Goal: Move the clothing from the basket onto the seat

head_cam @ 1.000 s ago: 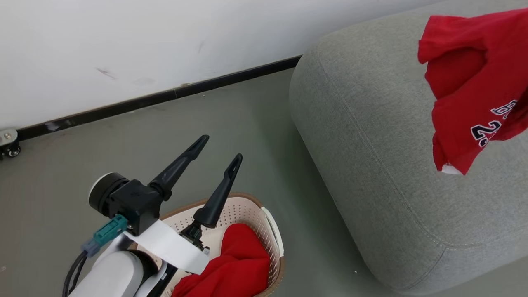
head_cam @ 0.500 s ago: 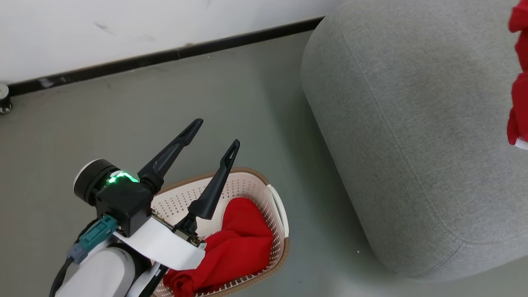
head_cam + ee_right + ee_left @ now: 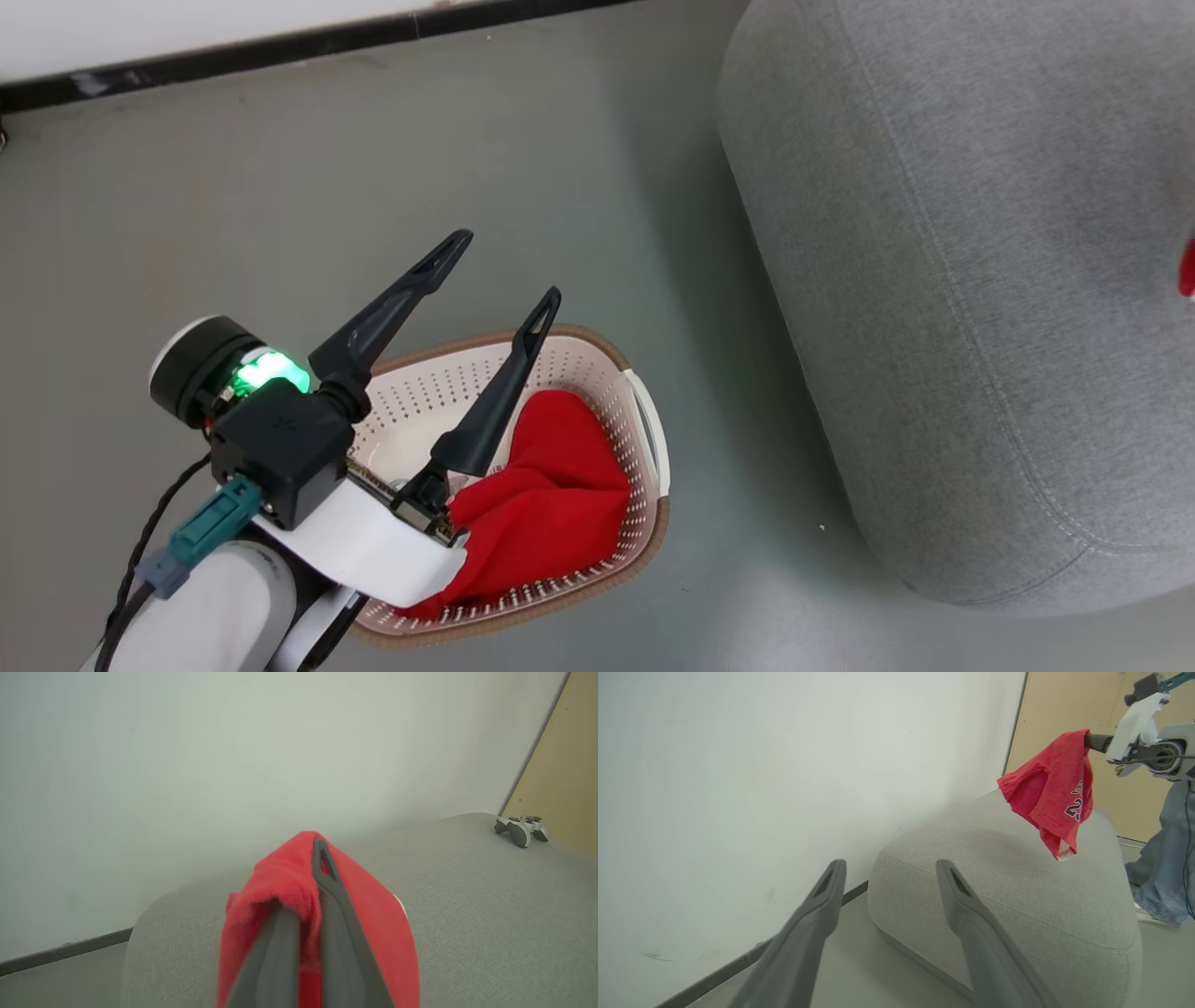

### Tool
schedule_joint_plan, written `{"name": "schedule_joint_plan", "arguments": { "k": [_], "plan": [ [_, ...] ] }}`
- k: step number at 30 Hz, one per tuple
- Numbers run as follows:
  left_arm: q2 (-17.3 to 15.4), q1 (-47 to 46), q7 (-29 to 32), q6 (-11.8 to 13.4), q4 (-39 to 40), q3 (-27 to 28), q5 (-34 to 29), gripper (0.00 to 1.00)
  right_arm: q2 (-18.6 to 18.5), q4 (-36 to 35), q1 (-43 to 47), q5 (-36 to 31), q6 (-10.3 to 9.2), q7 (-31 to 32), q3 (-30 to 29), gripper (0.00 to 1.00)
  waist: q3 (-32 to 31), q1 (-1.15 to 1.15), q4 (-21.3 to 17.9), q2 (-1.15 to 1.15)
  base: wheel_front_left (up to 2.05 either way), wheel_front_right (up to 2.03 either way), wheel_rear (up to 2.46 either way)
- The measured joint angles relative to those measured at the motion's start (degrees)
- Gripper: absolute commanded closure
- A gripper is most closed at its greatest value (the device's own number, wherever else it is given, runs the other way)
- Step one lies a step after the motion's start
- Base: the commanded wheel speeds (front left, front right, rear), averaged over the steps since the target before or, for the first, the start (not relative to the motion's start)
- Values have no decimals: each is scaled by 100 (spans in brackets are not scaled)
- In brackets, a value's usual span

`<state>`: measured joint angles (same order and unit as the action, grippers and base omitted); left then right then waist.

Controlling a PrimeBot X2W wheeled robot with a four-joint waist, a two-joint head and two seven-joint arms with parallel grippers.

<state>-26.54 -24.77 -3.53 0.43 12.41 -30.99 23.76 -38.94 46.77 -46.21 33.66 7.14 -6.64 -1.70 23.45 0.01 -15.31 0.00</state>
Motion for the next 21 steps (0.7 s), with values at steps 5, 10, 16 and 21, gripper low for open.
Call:
{"name": "schedule_joint_plan", "arguments": {
  "k": [5, 10, 16, 21],
  "plan": [
    [33, -179, 58, -35, 104, -75, -41, 0, 304, 259, 19, 13, 0, -191, -19, 100, 205, 0, 36, 0, 0, 0, 0],
    [119, -273, 102, -100, 149, -189, -90, 0, 466, 547, 70, 14, 0, -372, -58, 100, 388, 0, 52, 0, 0, 0, 0],
    [140, -409, 135, -154, 146, -279, -141, 0, 755, 931, 396, 69, 0, -532, -222, 100, 568, 0, 48, 0, 0, 0, 0],
    [135, -466, 144, -197, 64, -293, -236, 0, 1012, 1180, 422, 78, 0, -600, -309, 100, 649, 0, 12, 0, 0, 0, 0]
  ]
}}
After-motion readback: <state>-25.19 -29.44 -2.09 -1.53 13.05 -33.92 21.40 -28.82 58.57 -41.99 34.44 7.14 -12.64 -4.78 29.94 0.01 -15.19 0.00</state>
